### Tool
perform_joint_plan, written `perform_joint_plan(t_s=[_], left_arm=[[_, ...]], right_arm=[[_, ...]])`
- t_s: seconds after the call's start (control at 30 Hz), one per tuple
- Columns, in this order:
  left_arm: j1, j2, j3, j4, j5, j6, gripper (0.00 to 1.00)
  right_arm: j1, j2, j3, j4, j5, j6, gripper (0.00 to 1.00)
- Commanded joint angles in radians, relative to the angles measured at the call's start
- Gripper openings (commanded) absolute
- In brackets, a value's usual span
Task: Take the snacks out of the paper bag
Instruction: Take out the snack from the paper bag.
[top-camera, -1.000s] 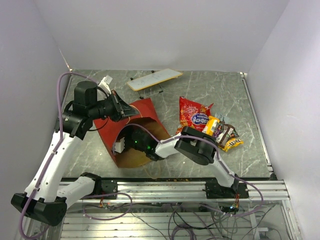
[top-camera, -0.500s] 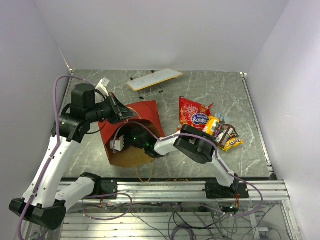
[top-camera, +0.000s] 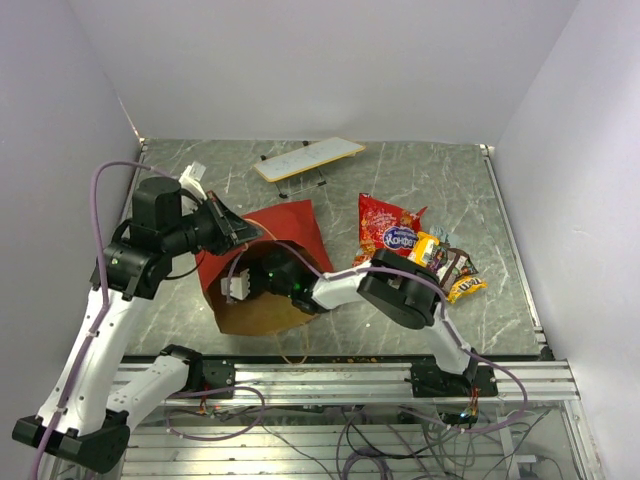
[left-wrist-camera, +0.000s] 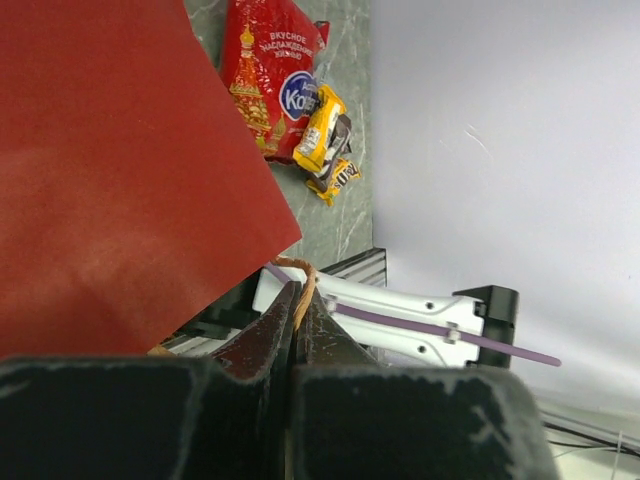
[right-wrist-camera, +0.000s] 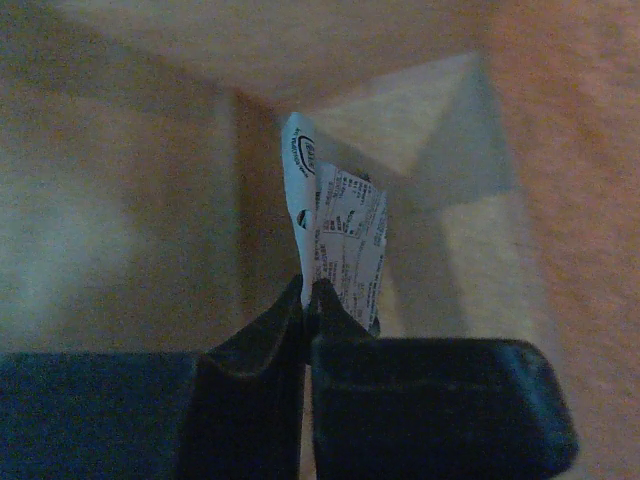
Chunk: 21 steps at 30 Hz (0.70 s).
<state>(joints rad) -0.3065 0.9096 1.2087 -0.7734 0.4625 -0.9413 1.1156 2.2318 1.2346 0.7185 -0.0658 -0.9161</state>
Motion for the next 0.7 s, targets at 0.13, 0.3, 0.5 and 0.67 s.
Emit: perform_joint_plan(t_s=[0.13,0.3,0.5,0.67], left_arm=[[0.006,-0.048,-0.011,-0.015,-0.089,-0.012,0.07],[0.007,-0.056,-0.030,0.011,-0.098,-0.017,0.07],[0.008,-0.040,-0.032,0.044,-0.089,-0.026,0.07],[0.007,-0.019,-0.033,0.075,-0.069,-0.036,0.07]], right_arm=[[0.022,-0.245,-0.185,-0.034,-0.064,0.091,0.00],[0.030,-0.396,-0.352,-0.067,-0.102,0.146,0.00],[0.034,-0.536,-0.461,-0.112,-0.147,0.213,0.00],[0.034,-0.679,-0.498,-0.219,-0.244,0.252,0.00]])
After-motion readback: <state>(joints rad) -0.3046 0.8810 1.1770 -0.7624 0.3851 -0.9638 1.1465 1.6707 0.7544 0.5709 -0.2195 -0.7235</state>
